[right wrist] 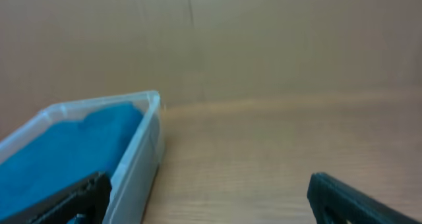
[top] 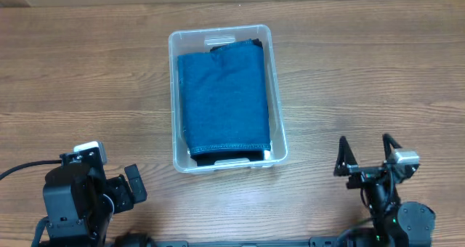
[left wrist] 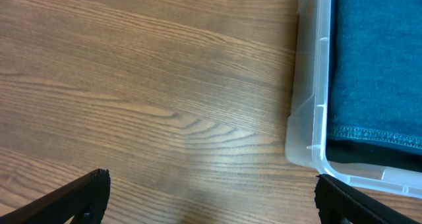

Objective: Pack container

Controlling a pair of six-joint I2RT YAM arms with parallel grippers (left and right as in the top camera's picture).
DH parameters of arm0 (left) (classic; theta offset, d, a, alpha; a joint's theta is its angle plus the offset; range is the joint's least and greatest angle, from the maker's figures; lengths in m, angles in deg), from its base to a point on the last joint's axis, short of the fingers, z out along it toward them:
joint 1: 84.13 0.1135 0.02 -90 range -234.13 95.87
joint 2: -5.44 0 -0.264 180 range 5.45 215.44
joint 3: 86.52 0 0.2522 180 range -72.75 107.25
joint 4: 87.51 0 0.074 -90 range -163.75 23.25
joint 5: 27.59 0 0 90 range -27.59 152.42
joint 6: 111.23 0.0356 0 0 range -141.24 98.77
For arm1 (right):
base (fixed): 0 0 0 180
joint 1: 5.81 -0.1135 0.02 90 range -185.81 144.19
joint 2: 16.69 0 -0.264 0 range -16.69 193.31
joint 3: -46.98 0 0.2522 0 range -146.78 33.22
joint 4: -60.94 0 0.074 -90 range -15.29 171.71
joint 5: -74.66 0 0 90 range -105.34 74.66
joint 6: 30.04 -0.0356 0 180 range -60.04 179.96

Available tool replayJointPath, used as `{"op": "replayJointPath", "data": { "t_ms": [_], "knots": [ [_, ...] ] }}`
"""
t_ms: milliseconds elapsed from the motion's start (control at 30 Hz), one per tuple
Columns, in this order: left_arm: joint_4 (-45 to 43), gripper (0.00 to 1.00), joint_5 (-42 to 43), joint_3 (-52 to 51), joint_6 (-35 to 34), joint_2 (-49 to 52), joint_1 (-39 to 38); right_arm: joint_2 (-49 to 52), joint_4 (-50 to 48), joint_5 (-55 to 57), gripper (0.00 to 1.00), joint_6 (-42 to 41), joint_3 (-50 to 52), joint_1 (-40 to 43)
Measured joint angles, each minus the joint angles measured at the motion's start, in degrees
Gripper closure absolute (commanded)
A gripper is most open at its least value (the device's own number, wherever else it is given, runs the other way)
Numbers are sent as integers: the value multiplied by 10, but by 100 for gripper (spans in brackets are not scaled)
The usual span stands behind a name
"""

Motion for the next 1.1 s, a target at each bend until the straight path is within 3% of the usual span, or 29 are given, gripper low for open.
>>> {"op": "replayJointPath", "data": {
  "t_ms": [200, 367, 1100],
  "knots": [
    [0, 0, 0, 0, 0, 0, 0, 0, -168, -1, 0, 30, 126, 0],
    [0, 0, 0, 0, 0, 0, 0, 0, -176, -1, 0, 37, 173, 0],
    [0, 0, 0, 0, 0, 0, 0, 0, -182, -1, 0, 38, 173, -1]
  ]
}}
